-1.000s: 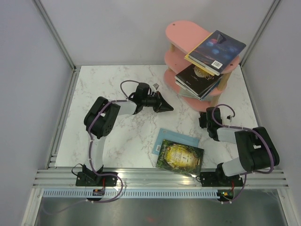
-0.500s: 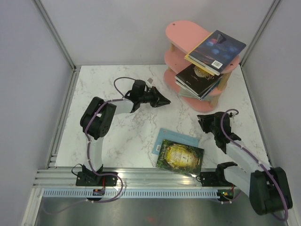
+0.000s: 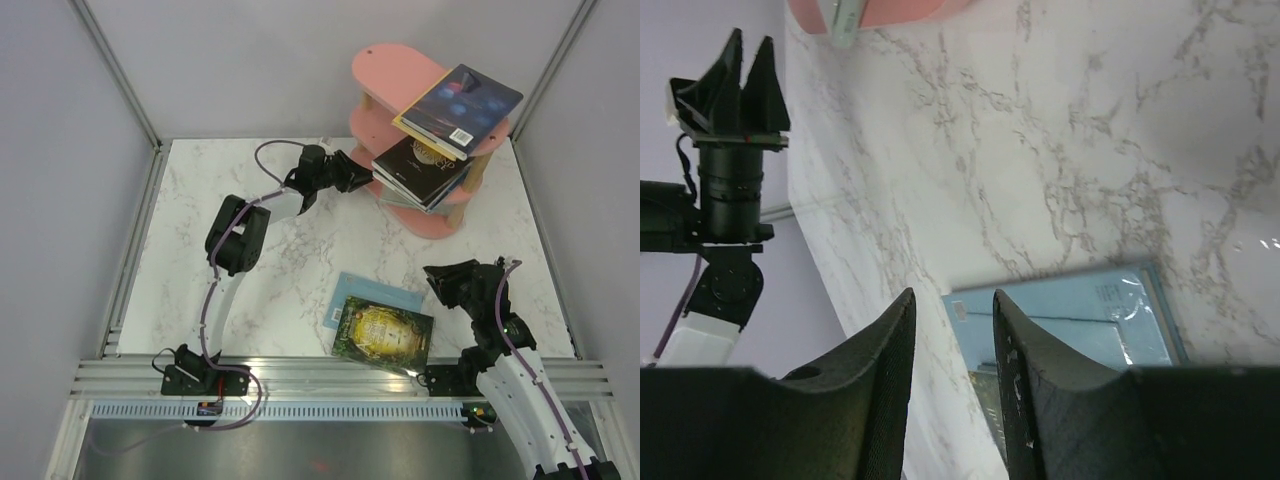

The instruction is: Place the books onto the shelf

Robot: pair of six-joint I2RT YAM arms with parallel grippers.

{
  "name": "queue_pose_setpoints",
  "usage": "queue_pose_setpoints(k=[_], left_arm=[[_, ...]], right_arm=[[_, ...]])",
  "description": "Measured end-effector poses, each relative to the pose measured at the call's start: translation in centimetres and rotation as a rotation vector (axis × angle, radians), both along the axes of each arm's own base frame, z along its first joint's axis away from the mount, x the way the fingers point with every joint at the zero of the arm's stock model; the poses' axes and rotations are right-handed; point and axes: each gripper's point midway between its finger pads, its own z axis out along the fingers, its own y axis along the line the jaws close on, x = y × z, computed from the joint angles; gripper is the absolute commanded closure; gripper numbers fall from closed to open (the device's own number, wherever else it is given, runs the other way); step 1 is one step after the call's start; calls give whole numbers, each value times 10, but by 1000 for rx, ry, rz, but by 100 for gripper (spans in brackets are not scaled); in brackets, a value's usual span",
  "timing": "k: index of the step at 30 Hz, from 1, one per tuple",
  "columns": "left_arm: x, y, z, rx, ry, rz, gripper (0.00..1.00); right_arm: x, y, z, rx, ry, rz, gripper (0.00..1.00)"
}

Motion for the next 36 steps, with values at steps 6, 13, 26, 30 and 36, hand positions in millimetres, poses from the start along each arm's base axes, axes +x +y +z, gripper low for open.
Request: queue_pose_setpoints(k=[6,13,26,30,36], left_arm=[[31,-12,-7,-1,-16,41,71],[32,-29,-26,40,27,35,75],[-19,-48,-59,182,89,-30,76],[-43,-52,-59,205,98,-64,76],[-86,-61,-61,250,93,-131,77]], right_arm=[[-12,-3,-14,-38,72,16,60],[-18,-6,-14,-56,81,13,61],[-23,-7,-16,-59,89,9,62],[-24,-8,-16,-60,90,10,62],[-27,-8,-17,-61,98,11,63]])
